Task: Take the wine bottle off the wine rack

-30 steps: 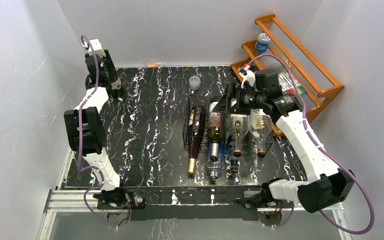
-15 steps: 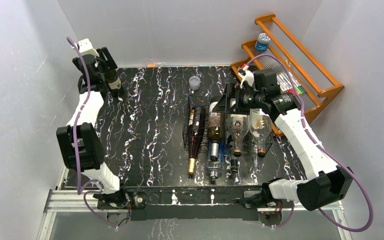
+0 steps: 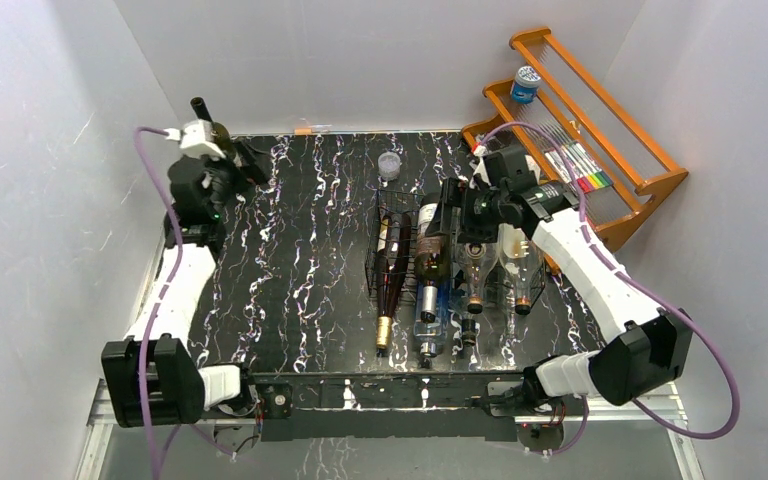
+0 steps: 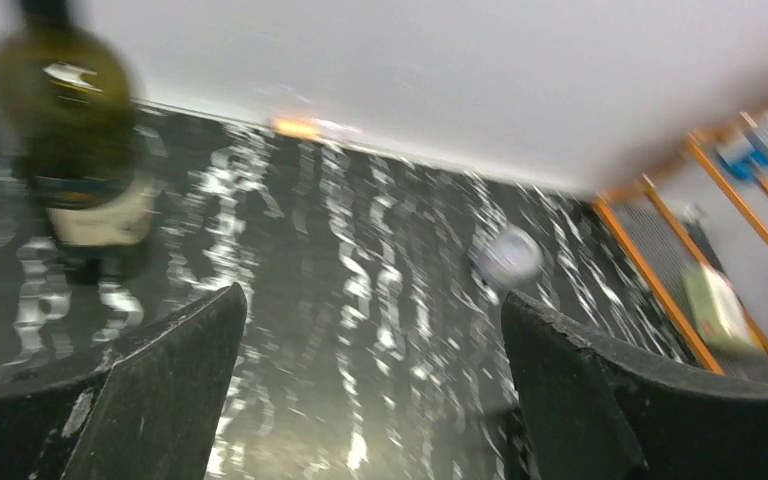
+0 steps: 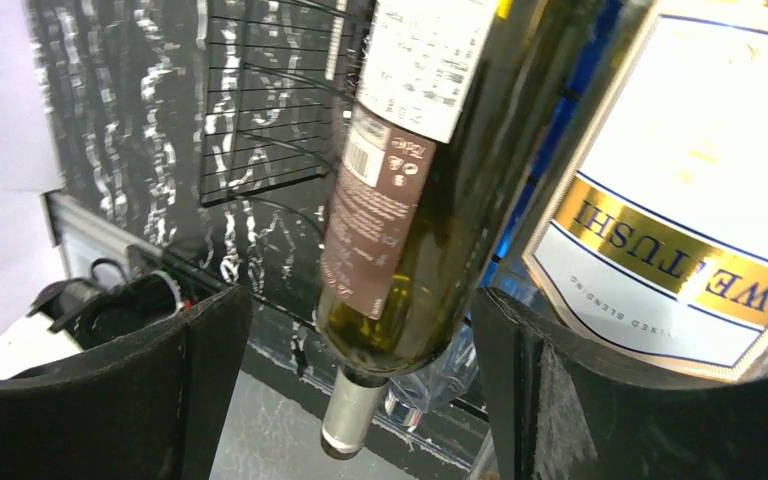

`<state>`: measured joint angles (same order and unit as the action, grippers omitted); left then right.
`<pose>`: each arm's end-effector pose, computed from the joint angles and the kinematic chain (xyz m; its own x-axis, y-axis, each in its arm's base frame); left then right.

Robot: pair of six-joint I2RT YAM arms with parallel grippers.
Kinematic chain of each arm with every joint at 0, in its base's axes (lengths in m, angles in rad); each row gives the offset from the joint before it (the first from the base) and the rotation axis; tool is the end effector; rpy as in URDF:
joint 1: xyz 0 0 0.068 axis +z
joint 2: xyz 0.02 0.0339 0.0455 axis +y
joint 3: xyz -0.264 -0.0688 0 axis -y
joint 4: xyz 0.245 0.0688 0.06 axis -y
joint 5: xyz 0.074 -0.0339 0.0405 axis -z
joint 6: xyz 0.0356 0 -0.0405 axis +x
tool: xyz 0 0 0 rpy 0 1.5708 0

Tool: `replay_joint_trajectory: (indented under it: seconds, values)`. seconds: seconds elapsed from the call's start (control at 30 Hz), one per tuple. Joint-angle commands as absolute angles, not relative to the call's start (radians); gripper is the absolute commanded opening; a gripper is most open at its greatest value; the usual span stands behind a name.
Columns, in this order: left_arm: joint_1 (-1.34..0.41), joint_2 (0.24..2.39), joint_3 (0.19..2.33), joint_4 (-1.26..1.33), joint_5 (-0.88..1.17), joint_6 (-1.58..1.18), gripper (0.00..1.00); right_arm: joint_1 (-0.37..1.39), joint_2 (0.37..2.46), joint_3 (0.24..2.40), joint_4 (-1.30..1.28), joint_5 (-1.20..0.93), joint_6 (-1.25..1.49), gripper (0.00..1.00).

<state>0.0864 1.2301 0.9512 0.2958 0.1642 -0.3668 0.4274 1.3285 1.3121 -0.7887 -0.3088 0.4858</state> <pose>0.2924 0.0195 0.3544 -0.0122 -0.3562 -0.9343 0.0786 0.9312 -0.3560 0.2480 0.1248 0.3480 -0.8540 0.0998 -0.5106 -0.2124 0.8290 0.5173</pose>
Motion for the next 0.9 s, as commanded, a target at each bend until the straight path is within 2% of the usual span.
replay_joint_trajectory:
  seconds: [0.0, 0.23, 0.43, 0.7, 0.87]
  values:
    - [-0.056, 1.183, 0.900, 0.355, 0.307, -0.300, 0.98, 0.499, 1.364, 1.401, -0.862, -0.094, 0.573, 0.90]
    - [-0.162, 1.115, 0.825, 0.309, 0.261, -0.178, 0.98, 0.639, 1.475, 1.537, -1.002, 0.194, 0.698, 0.98]
    - [-0.303, 1.054, 0.850, 0.215, 0.127, -0.060, 0.98, 0.729, 1.576, 1.647, -1.103, 0.381, 0.791, 0.98]
    - [-0.361, 1.002, 0.865, 0.160, -0.008, -0.022, 0.98, 0.787, 1.689, 1.715, -1.202, 0.560, 0.847, 0.95]
    - [-0.383, 0.986, 0.864, 0.157, -0.030, -0.008, 0.98, 0.792, 1.735, 1.720, -1.194, 0.588, 0.882, 0.93]
